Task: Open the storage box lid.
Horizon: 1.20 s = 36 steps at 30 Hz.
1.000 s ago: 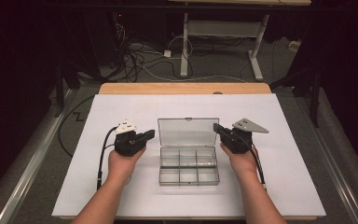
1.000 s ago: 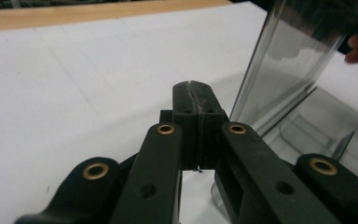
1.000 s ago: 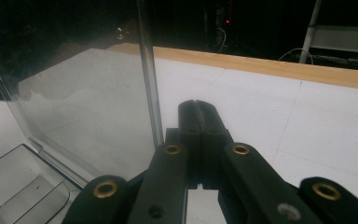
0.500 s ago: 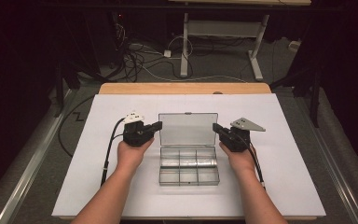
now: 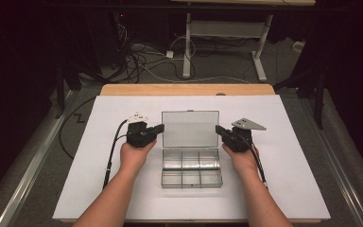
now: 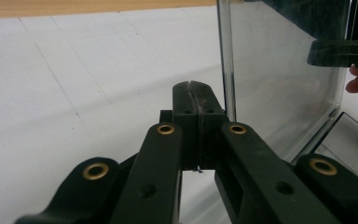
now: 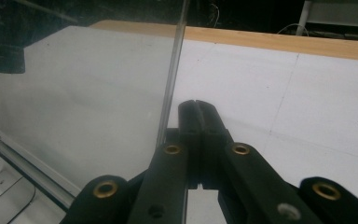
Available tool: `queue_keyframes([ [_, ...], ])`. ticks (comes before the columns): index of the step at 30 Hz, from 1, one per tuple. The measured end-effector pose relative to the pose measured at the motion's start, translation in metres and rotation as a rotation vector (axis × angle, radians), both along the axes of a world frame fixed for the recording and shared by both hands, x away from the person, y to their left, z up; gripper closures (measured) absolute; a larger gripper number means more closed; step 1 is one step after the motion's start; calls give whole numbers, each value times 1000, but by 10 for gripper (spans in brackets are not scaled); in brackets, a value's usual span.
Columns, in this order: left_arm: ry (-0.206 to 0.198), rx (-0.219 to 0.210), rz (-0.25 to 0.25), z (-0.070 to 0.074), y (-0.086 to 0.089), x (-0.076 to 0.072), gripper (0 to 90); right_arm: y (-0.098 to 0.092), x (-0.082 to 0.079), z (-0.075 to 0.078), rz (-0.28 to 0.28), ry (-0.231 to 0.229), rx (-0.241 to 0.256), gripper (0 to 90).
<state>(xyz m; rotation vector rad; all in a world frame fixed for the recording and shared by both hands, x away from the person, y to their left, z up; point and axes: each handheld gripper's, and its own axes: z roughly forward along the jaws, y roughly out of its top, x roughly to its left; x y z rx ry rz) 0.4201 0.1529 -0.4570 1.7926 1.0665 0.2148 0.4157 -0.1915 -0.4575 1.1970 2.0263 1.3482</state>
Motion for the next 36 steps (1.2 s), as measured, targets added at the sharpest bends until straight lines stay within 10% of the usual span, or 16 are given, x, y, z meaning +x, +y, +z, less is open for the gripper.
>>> queue_keyframes([
  [6,54,-30,7,-7,0,7,873,0,6,-3,-9,40,10,900],
  [36,151,134,17,-29,-12,14,875,4,15,-26,-20,178,-66,900],
])
